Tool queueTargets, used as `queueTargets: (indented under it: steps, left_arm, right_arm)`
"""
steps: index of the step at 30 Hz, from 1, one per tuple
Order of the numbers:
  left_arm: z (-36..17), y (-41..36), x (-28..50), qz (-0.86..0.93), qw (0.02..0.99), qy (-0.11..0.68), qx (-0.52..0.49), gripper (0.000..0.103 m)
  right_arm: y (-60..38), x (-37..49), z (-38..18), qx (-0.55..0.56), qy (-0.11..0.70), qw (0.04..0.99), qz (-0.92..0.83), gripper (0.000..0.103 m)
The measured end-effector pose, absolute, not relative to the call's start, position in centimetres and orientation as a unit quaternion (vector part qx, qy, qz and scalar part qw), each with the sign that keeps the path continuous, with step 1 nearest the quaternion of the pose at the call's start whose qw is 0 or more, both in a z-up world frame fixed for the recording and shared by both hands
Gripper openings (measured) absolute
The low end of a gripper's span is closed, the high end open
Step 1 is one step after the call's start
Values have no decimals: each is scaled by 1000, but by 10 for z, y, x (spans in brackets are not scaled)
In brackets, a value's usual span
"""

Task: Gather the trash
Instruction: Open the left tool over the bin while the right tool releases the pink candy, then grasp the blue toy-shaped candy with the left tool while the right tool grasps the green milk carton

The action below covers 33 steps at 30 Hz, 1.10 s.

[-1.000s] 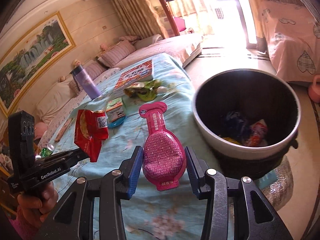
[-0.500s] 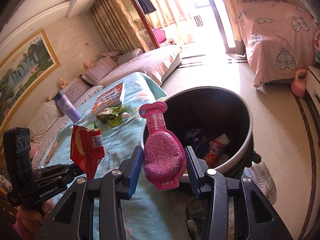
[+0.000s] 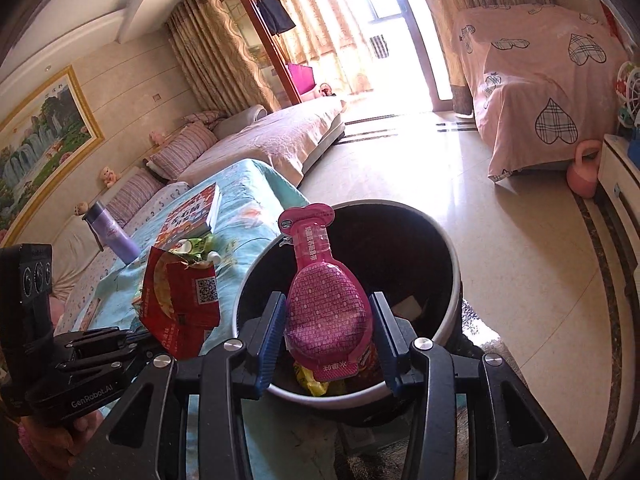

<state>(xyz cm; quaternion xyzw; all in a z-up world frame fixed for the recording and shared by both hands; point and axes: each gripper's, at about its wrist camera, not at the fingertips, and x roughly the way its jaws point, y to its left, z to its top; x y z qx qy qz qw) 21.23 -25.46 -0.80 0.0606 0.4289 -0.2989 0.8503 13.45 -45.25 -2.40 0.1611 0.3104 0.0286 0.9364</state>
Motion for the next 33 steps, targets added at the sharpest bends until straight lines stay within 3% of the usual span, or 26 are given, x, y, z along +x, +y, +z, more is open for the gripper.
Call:
queueTargets:
  steps: [17, 20, 22, 23, 26, 33]
  left_arm:
    - [-21, -286, 237, -306, 836, 450, 74, 4]
    - [-23, -288, 239, -312, 832, 453, 77, 12]
    - [-22, -287, 240, -308, 833, 453, 75, 33]
    - [-21, -285, 239, -306, 835, 451, 73, 37]
    - [-19, -278, 234, -307, 839, 444, 70, 39]
    - [-31, -222, 214, -281, 848, 447, 32, 42]
  right_arm:
    - [-463, 153, -25, 154, 322, 934, 15, 43]
    - [-467, 158, -27, 152, 323, 934, 7, 44]
    - [-471, 162, -30, 159, 325, 932, 3, 46]
    - [-473, 164, -32, 164, 328, 930, 2, 46]
    - [-477, 162, -32, 173, 327, 929, -3, 48]
    - [-461, 142, -26, 177, 309, 934, 8, 68]
